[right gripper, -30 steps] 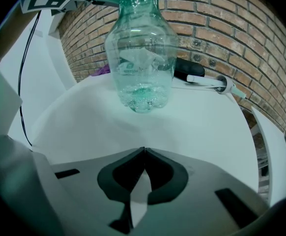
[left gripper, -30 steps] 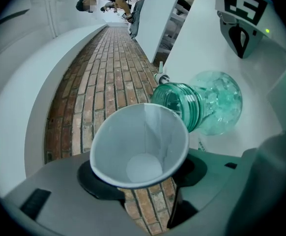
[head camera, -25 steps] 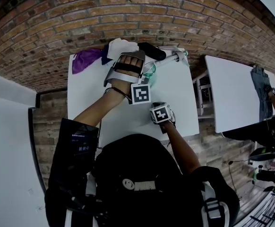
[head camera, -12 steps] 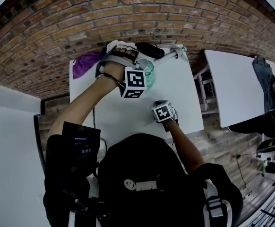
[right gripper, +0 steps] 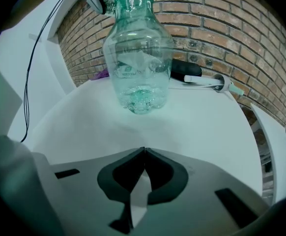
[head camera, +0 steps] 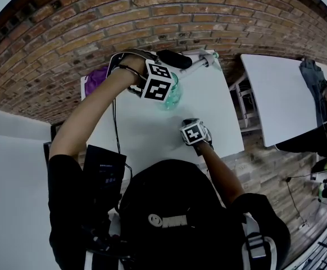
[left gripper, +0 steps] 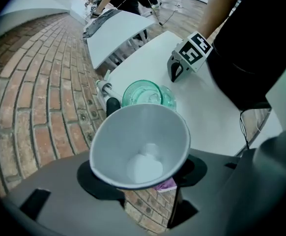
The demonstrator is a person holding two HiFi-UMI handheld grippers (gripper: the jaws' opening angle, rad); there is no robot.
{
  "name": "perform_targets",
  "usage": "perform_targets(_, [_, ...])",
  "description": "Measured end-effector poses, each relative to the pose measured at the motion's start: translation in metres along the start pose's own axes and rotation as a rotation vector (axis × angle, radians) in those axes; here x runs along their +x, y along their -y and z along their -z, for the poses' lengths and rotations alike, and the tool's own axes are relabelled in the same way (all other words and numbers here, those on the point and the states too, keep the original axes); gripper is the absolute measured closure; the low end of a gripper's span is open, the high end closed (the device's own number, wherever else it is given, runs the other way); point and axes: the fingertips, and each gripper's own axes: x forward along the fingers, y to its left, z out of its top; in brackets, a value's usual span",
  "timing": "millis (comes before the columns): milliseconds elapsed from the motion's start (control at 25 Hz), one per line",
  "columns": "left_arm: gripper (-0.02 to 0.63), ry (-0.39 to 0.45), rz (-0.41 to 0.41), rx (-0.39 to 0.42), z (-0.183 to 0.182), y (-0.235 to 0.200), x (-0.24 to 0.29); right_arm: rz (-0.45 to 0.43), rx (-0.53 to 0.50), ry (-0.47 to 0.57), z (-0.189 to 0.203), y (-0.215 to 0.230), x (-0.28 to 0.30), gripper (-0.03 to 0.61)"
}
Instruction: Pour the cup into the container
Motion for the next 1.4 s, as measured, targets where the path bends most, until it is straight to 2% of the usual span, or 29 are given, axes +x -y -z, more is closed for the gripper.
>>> perform_targets(120, [0.321,-0.016,0.081,0.007,0.003,0.002,-0.001,0.0,0.002,0.018,-0.003,-0.001,0.001,0.574])
perform_targets(280, [0.321,-0.078,0.15,0.038,0.001,-0.002,-0.001,-0.015,0.018,0.003,0.001,-0.002,0.002,0.572])
perform_targets(680, [0.321,-0.266,0.292,0.081,0.002,-0.003,-0.011,-0.011,0.001,0.005,-0.002,0.0,0.001,0.574])
perform_targets(800, [0.321,-0.302,0.301,0.103,0.003,-0.003,-0.012,-0.013,0.0,0.007,-0.002,0.0,0.002,0.574])
perform_targets(1040, [0.321,-0.289,0.291,0.123,-0.003,-0.002,-0.014,-0.009,-0.003,0.008,-0.002,-0.002,0.002,0.574])
perform_targets(1400, [0.321,-0.165,0.279,0.064,-0.008,-0.005,-0.013,-0.015,-0.006,0.003,-0.001,-0.001,0.001,0.572])
